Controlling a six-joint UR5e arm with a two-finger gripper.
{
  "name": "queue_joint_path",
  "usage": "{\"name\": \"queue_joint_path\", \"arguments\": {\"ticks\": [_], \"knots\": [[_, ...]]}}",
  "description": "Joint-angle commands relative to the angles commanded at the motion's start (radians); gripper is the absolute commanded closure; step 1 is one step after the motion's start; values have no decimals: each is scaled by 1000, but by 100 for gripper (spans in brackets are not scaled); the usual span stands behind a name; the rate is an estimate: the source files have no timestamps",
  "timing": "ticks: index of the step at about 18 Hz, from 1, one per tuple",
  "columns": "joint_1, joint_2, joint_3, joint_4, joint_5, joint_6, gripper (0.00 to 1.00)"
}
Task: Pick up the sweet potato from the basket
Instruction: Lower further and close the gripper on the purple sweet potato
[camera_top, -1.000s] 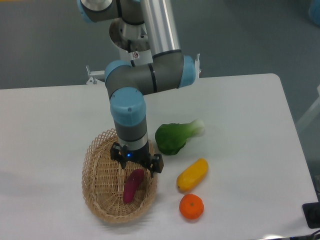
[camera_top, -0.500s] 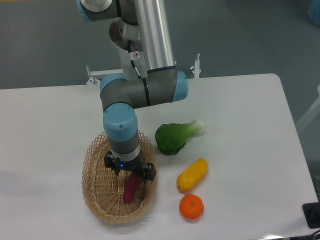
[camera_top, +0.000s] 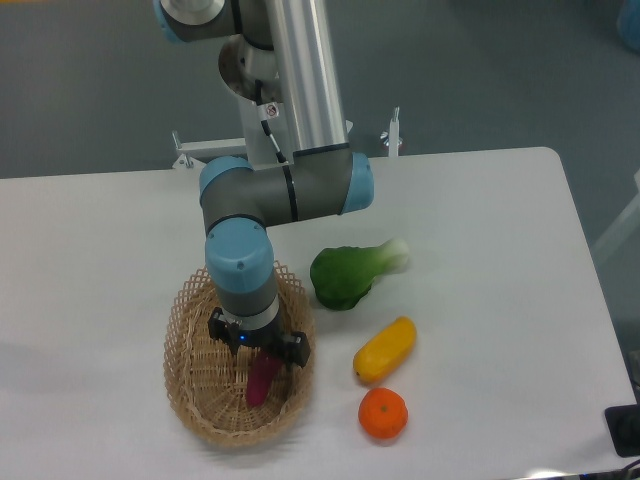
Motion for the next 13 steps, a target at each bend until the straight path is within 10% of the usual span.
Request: {"name": "queue_joint_path", "arguments": {"ticks": [6, 13], "knots": [[0, -6, 0, 3, 3, 5, 3], [0, 0, 0, 2, 3, 6, 62]]}}
